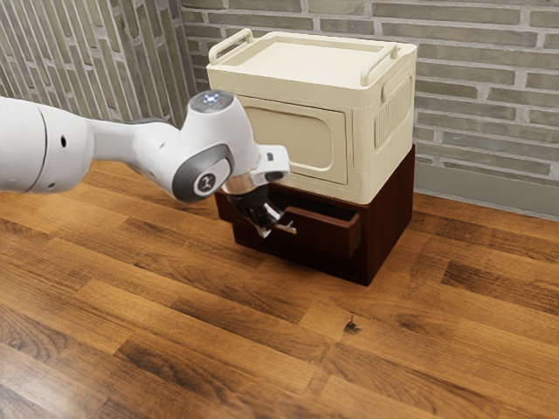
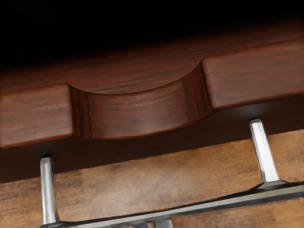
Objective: Push the drawer handle with one arm to close the drawer
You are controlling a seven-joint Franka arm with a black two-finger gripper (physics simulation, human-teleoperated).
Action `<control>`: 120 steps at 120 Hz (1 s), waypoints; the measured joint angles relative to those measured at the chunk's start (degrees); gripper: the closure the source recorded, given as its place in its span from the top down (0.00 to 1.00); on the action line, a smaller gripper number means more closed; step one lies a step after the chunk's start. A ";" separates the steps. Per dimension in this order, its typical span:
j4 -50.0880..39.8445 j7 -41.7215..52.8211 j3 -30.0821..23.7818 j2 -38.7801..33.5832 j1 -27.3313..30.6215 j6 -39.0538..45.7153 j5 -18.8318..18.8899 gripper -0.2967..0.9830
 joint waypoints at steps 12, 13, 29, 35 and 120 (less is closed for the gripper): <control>1.26 0.03 0.00 1.12 0.04 0.23 0.68 0.16; 1.35 0.04 0.00 1.20 0.05 0.24 0.72 0.15; 2.92 0.12 0.00 2.51 0.05 0.38 1.13 0.15; 3.51 0.16 0.00 2.95 0.03 0.41 1.22 0.16; 9.30 0.55 0.00 7.20 -0.24 0.50 2.03 0.15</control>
